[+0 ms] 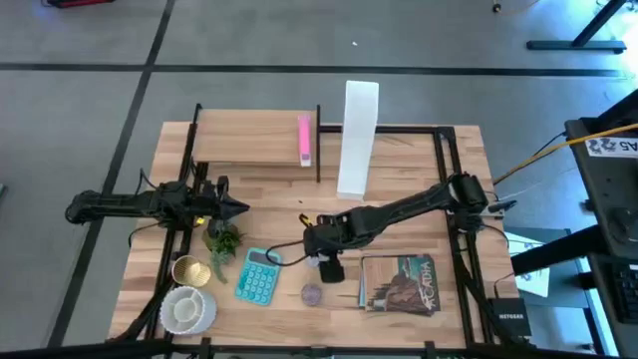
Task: Stock shelves
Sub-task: Put the white patterned scented candle on the shelf
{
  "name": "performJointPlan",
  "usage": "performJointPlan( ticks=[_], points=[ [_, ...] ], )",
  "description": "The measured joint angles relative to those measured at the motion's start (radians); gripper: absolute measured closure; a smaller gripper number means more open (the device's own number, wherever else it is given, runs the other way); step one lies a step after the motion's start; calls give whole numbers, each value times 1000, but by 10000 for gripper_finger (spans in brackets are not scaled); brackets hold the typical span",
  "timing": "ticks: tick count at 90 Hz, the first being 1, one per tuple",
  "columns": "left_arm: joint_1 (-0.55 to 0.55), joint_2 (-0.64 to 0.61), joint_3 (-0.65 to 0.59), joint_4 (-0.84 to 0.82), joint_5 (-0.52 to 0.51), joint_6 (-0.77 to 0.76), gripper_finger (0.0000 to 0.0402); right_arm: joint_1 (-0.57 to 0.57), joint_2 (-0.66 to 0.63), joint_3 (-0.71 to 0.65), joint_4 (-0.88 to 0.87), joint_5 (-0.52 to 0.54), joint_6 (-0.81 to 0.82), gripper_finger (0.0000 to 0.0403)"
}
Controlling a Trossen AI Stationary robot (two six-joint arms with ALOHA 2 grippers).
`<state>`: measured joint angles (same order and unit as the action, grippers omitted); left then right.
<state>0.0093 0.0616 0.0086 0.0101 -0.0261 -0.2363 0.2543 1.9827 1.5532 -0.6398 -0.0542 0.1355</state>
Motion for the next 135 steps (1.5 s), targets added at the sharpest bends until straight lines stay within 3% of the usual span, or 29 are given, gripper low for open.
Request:
performJointPlan(
  ticks=[21,32,69,100,111,123,135],
  points=[
    [0,0,0,0,0,0,398,2,47,1,16,37,-9,22],
    [0,0,0,0,0,0,398,7,104,0,39,46,2,5],
    [0,0,0,0,0,0,398,8,145,1,41,131,100,18],
    [0,0,0,0,0,0,398,8,191,2,49,88,145,122],
    [0,0,0,0,0,0,398,8,201,12,55,99,155,128],
    [0,0,0,0,0,0,398,7,212,77,3,96,150,128],
    [0,0,0,0,0,0,398,-4,211,236,-58,130,76,128]
  ],
)
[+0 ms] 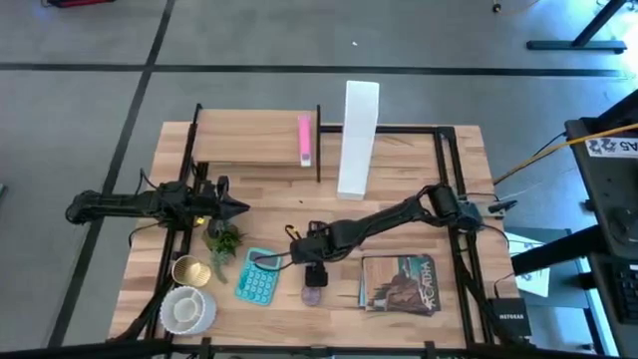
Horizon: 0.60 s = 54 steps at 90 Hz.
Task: Stock shelves
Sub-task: Put the white patterned scented candle on the shelf
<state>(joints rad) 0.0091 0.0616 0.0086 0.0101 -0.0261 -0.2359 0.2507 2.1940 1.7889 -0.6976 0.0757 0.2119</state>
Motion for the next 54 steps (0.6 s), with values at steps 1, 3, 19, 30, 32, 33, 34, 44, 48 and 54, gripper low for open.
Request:
performJointPlan(
  ticks=[1,3,19,30,32,33,34,44,48,54],
  points=[
    [0,0,0,0,0,0,398,-2,-1,15,-3,6,-9,128],
    [0,0,0,0,0,0,398,-6,-2,46,-9,13,-25,128],
    [0,0,0,0,0,0,398,-87,-2,297,-36,57,-157,128],
    [0,0,0,0,0,0,398,-185,-5,438,-33,63,-218,128],
    [0,0,0,0,0,0,398,-206,-5,457,-33,64,-224,128],
    [0,0,0,0,0,0,398,-217,-5,466,-33,64,-229,128],
    [0,0,0,0,0,0,398,-228,-5,474,-33,64,-234,128],
    [0,0,0,0,0,0,398,-346,-5,535,-27,63,-257,128],
    [0,0,0,0,0,0,398,-395,-5,548,-20,46,-267,128],
    [0,0,0,0,0,0,398,-468,-5,556,-2,4,-268,128]
  ],
)
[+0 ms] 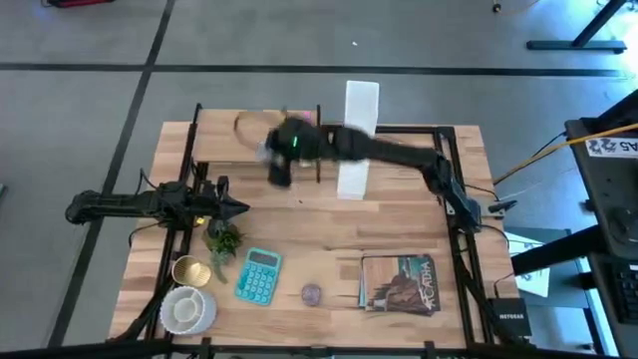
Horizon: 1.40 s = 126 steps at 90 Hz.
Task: Stock shelves
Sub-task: Put the white patterned scented candle on the shelf
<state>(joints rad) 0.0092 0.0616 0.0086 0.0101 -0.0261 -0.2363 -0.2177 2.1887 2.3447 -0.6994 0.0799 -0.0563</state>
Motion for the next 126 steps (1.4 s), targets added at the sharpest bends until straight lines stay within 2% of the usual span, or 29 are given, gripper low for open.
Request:
performJointPlan(
  ticks=[21,38,49,68,87,126],
  points=[
    [0,0,0,0,0,0,398,-195,7,0,-33,-135,82,122],
    [0,0,0,0,0,0,398,-195,26,-5,-57,-205,109,119],
    [0,0,0,0,0,0,398,-137,40,-4,-67,-200,102,118],
    [0,2,0,0,0,0,398,-70,84,-5,-102,-115,83,117],
    [0,5,0,0,0,0,398,-63,112,-5,-162,-28,73,116],
    [0,6,0,0,0,0,398,-75,140,0,-152,-12,64,116]
  ],
)
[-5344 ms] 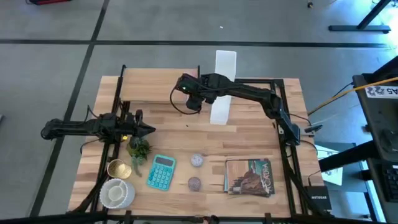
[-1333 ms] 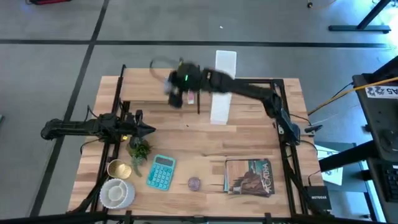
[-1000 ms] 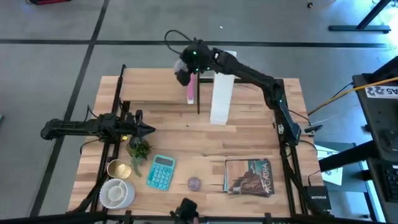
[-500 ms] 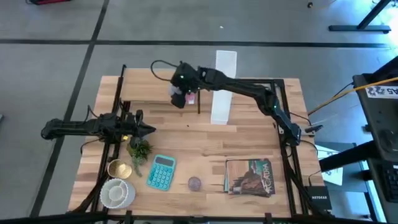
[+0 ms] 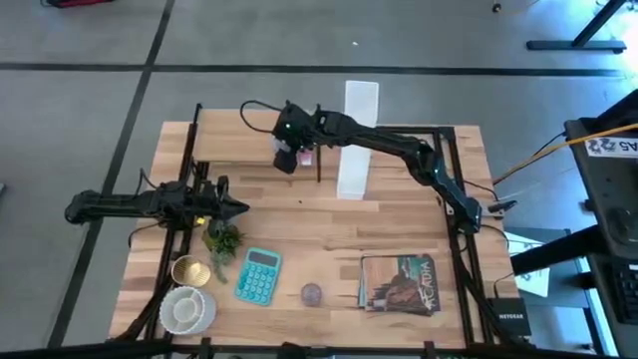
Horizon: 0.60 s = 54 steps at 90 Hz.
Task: Stock shelves
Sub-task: Put the white patterned scented candle on the shelf
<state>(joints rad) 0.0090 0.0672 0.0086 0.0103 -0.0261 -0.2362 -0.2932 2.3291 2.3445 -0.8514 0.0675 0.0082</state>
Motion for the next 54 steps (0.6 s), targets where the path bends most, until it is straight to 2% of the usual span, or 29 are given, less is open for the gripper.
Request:
performJointPlan(
  ticks=[17,54],
  points=[
    [0,3,0,0,0,0,398,-1,3,-3,31,28,-14,116],
    [0,5,0,0,0,0,398,-11,7,-6,122,20,-48,116]
  ],
)
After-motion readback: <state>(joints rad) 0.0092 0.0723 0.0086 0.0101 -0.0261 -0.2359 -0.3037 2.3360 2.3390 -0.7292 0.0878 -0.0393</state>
